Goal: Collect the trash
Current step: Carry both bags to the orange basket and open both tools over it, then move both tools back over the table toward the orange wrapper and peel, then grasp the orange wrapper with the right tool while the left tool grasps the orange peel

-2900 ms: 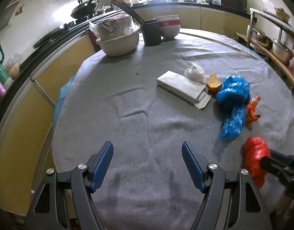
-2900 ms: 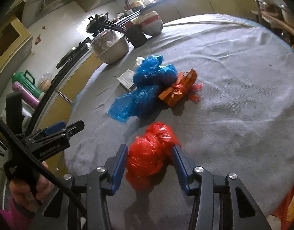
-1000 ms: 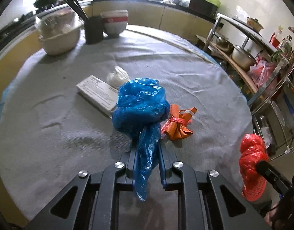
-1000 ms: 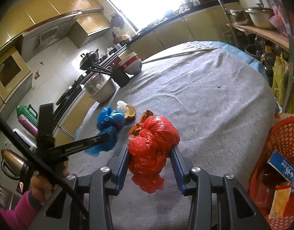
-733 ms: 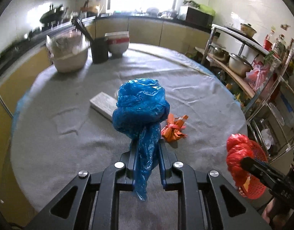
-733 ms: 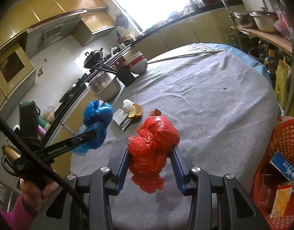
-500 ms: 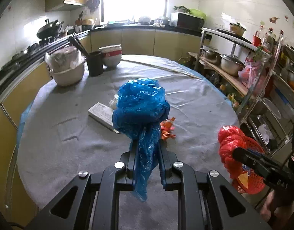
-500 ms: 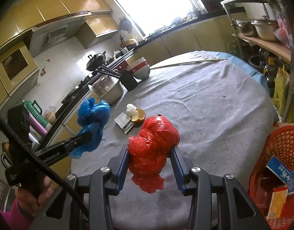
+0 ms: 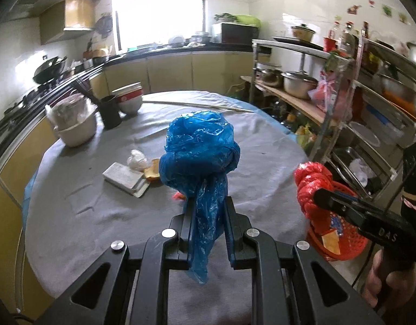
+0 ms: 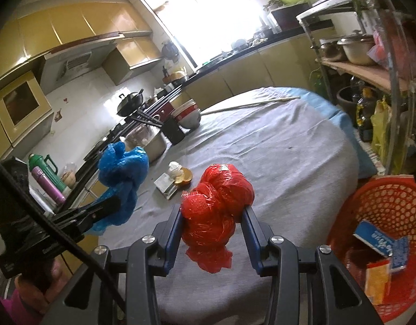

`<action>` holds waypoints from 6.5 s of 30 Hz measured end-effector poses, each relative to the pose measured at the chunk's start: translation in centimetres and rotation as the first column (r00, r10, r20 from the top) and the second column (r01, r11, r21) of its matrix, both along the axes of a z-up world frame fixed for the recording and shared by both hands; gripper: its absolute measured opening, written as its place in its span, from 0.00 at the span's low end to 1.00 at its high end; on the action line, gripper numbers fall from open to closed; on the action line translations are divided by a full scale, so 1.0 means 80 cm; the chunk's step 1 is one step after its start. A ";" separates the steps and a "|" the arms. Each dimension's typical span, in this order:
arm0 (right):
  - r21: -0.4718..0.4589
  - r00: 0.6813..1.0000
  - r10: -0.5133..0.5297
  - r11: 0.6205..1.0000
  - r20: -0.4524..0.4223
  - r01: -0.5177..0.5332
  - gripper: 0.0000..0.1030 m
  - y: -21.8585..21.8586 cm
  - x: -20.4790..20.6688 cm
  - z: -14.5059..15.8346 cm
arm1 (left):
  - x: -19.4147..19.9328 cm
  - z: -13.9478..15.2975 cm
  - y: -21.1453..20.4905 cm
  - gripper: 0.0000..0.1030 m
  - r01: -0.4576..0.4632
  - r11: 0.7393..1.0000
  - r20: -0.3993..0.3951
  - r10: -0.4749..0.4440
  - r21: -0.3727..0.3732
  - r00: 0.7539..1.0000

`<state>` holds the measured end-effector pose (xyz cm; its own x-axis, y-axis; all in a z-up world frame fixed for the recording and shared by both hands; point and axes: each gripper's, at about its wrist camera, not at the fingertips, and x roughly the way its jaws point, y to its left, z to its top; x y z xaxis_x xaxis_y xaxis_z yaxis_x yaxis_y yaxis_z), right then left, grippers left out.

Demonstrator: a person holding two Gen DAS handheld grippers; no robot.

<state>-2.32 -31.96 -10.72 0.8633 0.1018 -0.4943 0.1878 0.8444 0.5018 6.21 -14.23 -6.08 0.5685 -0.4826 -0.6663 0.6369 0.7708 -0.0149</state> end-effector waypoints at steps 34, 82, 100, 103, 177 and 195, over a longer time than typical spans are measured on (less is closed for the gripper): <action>0.034 0.902 -0.431 0.902 -0.024 0.431 0.44 -0.179 -0.193 -0.014 | -0.117 -0.003 -0.198 0.19 0.495 0.867 0.012 -0.496 0.059 0.868; 0.129 0.948 -0.304 0.940 -0.095 0.315 0.62 -0.138 -0.107 -0.037 | -0.013 -0.044 -0.067 0.60 0.221 0.973 -0.036 -0.219 0.064 0.975; 0.046 0.987 0.088 0.996 -0.133 -0.083 0.62 0.013 0.088 -0.017 | 0.096 -0.076 0.119 0.60 -0.218 0.974 -0.111 0.225 0.068 0.968; 0.057 0.980 0.125 0.991 -0.155 -0.117 0.62 0.026 0.120 -0.025 | 0.106 -0.081 0.120 0.60 -0.223 0.972 -0.114 0.230 0.077 0.966; 0.153 0.974 0.081 0.987 -0.214 -0.049 0.29 0.006 0.123 -0.073 | 0.187 -0.117 -0.007 0.58 -0.133 0.990 -0.381 0.138 0.041 0.914; 0.164 0.980 0.068 0.986 -0.186 -0.037 0.29 -0.013 0.111 -0.076 | 0.215 -0.134 -0.062 0.21 -0.129 0.989 -0.346 0.146 0.074 0.927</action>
